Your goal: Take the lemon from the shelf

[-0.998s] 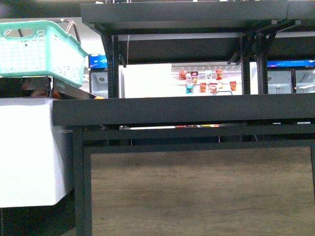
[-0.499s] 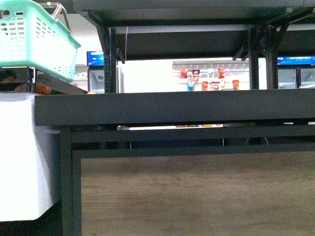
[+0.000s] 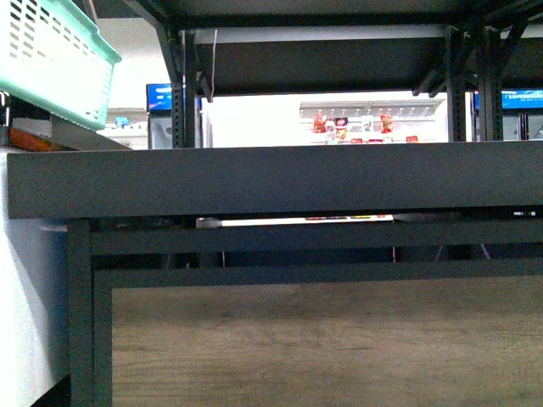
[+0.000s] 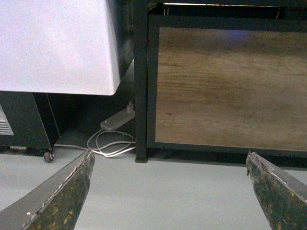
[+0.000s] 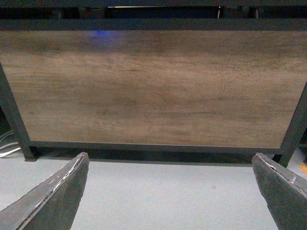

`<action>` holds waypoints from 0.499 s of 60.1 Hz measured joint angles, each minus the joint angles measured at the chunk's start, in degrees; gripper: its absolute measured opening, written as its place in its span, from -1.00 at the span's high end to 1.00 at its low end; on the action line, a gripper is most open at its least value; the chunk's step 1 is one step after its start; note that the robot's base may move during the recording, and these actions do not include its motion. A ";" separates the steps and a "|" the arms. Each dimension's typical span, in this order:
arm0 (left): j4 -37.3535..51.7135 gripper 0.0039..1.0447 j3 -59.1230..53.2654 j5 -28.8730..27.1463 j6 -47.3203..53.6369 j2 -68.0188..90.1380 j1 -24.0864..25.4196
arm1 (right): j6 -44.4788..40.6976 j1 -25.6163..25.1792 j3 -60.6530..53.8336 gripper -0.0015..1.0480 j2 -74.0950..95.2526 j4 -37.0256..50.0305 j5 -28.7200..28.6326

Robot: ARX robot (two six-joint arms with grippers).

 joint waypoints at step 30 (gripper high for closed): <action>0.00 -0.86 0.00 0.02 0.00 0.00 0.00 | 0.02 0.02 0.00 -0.95 0.00 0.00 0.02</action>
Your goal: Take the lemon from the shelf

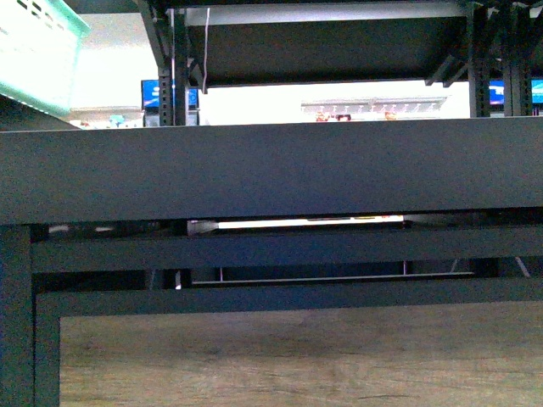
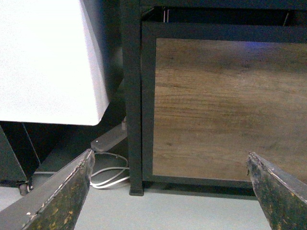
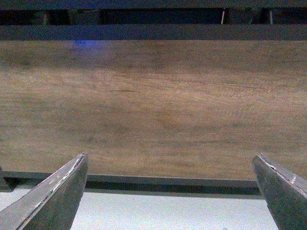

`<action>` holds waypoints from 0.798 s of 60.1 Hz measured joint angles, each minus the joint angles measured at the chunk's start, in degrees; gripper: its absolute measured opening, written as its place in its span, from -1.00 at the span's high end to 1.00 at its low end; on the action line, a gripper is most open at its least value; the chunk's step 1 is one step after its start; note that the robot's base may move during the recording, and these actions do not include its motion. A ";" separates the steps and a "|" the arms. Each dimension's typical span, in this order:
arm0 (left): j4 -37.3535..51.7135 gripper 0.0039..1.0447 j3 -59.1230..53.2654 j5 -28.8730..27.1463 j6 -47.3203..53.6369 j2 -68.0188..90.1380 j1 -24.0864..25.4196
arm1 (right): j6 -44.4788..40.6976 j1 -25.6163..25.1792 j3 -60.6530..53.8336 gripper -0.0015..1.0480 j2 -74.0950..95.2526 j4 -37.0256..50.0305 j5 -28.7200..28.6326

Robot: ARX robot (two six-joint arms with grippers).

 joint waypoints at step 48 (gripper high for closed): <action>0.00 -0.86 0.00 0.00 0.00 0.00 0.00 | -0.02 -0.02 0.00 -0.95 0.00 0.00 -0.02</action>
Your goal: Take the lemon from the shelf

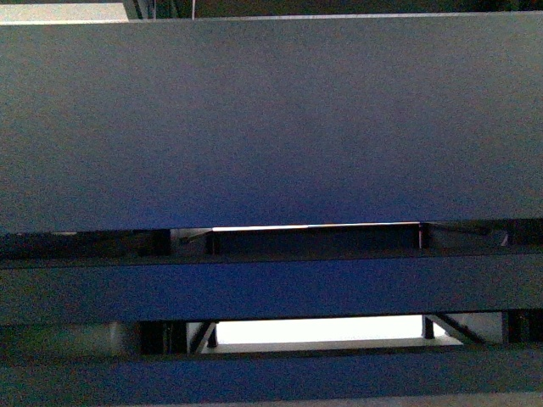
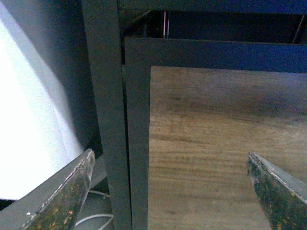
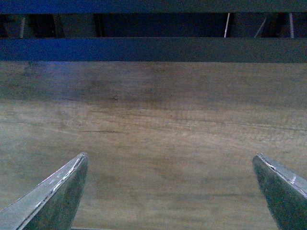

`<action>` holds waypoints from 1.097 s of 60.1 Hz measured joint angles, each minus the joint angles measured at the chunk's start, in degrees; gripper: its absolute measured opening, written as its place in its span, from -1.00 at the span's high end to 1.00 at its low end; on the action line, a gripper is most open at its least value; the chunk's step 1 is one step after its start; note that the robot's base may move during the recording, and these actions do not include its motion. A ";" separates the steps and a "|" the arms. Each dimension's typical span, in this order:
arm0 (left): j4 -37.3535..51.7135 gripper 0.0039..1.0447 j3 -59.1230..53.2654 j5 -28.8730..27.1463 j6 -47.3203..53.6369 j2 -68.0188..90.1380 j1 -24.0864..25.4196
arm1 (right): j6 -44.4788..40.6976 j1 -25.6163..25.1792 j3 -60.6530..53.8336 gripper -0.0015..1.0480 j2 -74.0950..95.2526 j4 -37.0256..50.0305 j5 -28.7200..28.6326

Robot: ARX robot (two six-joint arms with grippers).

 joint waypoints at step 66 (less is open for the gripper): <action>-0.02 -0.86 0.00 0.00 -0.02 0.00 0.00 | 0.00 0.00 0.00 -0.95 0.00 0.00 0.02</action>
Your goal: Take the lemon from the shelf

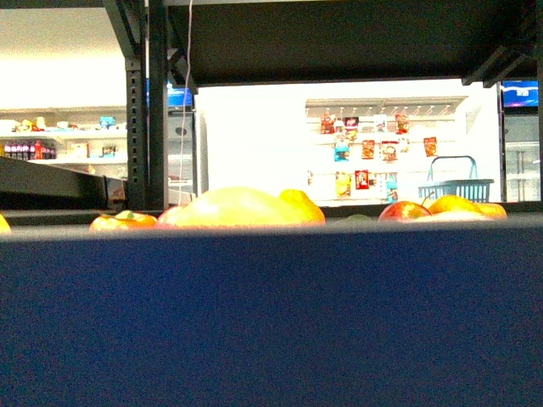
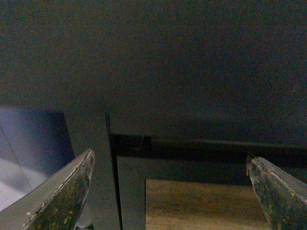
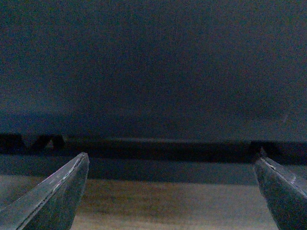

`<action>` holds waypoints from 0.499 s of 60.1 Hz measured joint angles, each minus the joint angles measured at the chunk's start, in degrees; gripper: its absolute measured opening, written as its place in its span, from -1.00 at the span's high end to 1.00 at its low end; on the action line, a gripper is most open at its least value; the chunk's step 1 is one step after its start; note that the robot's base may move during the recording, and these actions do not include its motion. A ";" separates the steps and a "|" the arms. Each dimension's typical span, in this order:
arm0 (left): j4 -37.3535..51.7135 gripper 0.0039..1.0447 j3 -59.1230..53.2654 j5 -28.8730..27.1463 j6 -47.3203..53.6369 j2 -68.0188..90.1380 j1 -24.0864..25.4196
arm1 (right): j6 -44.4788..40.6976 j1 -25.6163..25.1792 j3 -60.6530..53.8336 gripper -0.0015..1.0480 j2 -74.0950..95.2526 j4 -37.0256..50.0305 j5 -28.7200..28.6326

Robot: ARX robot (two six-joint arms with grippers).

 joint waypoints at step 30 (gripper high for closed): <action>-4.13 -0.86 0.00 -0.17 1.90 3.72 0.00 | 0.66 0.02 0.00 -0.95 3.72 -3.98 -0.26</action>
